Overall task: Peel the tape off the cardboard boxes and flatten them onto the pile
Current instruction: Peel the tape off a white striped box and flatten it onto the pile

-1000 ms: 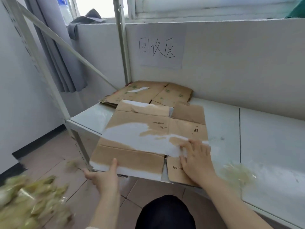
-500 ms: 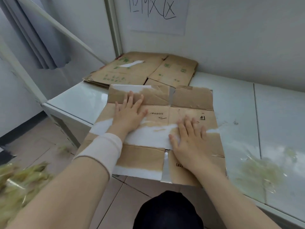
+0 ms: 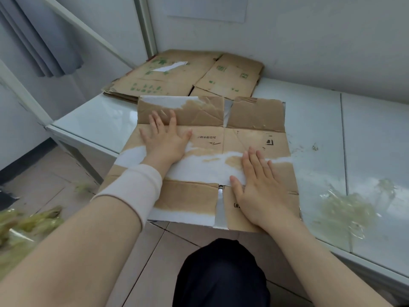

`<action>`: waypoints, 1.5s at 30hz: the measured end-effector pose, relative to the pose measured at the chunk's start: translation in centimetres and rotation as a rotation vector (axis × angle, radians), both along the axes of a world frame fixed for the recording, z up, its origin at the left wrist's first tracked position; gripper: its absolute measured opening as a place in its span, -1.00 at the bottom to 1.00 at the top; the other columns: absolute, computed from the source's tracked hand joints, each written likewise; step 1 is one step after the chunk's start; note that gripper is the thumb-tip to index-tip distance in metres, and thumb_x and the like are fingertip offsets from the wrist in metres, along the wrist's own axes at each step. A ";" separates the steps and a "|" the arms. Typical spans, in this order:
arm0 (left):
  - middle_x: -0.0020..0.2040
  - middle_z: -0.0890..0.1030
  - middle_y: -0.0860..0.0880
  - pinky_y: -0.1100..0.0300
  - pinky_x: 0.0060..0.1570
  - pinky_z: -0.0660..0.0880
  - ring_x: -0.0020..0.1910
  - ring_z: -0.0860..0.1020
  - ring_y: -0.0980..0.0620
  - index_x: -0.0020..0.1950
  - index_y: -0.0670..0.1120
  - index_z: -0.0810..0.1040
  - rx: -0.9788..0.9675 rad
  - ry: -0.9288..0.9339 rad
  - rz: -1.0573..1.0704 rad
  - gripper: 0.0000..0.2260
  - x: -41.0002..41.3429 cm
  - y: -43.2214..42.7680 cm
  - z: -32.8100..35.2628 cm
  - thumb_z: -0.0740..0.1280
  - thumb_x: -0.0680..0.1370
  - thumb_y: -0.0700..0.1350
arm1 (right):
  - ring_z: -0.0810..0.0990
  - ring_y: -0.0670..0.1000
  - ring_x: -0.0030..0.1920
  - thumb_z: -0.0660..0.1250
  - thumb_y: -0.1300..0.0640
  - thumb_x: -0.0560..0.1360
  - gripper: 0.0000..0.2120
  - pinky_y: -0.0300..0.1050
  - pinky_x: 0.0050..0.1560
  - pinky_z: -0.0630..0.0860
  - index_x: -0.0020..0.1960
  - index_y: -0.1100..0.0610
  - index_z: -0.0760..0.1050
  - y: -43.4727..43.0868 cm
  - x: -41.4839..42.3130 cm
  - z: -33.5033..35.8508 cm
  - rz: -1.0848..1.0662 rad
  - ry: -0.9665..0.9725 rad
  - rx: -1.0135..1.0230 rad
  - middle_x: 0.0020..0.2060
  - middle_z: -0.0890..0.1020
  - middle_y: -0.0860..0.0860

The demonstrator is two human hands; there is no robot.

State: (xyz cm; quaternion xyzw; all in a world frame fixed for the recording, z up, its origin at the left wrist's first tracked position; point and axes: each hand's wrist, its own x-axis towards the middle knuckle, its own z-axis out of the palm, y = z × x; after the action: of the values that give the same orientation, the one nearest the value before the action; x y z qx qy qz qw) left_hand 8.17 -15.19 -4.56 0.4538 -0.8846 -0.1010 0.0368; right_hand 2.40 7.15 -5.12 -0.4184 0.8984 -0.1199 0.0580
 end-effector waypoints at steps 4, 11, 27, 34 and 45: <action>0.54 -0.19 -0.23 -0.25 0.41 -0.24 0.52 -0.24 -0.16 0.54 -0.10 -0.19 0.022 -0.060 0.056 -0.29 1.2 1.8 0.6 -0.11 0.55 0.30 | -0.33 -0.08 0.47 -0.14 -0.13 0.59 -0.38 -0.15 0.44 -0.36 0.51 0.12 -0.28 0.1 0.1 0.7 0.011 -0.034 0.016 0.49 -0.29 0.00; 0.56 -0.17 -0.12 -0.20 0.45 -0.24 0.54 -0.20 -0.06 0.55 -0.08 -0.16 -0.005 -0.059 0.000 -0.25 3.8 1.8 -0.4 -0.10 0.52 0.35 | -0.34 -0.11 0.47 -0.15 -0.19 0.57 -0.35 -0.20 0.41 -0.36 0.50 0.11 -0.30 1.7 1.3 0.6 0.035 -0.040 0.009 0.49 -0.30 -0.03; 0.56 -0.18 -0.08 0.09 0.49 -0.26 0.53 -0.22 0.03 0.54 -0.13 -0.13 -0.019 0.058 -0.129 -0.39 8.1 7.4 -1.1 -0.05 0.61 0.16 | -0.28 -0.09 0.49 -0.12 -0.16 0.57 -0.36 -0.15 0.44 -0.31 0.51 0.12 -0.24 1.5 1.7 0.4 0.011 -0.012 0.012 0.51 -0.24 -0.01; 0.40 0.25 -0.18 0.01 0.36 0.14 0.39 0.19 -0.14 0.34 -0.16 0.28 -0.044 0.081 -0.074 -0.47 6.7 5.3 2.6 0.11 0.56 0.21 | 0.01 0.06 0.48 -0.01 -0.12 0.58 -0.42 -0.09 0.44 0.00 0.47 0.20 0.07 0.3 -0.2 3.2 -0.032 -0.112 -0.087 0.49 0.08 0.04; 0.54 -0.27 -0.11 -0.13 0.45 -0.29 0.52 -0.26 -0.03 0.54 -0.03 -0.18 -0.022 0.058 -0.117 -0.36 1.4 -1.2 2.5 -0.01 0.59 0.21 | -0.29 -0.01 0.49 -0.11 -0.17 0.58 -0.33 -0.07 0.49 -0.25 0.50 0.21 -0.24 -4.3 -7.0 2.1 -0.072 0.023 0.006 0.50 -0.27 0.05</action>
State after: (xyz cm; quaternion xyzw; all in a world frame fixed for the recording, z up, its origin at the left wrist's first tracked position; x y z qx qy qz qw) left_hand 9.54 -16.38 -2.10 0.3976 -0.9093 -0.1062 0.0613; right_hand -4.60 2.80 -2.99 -0.3872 0.9138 -0.1144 0.0443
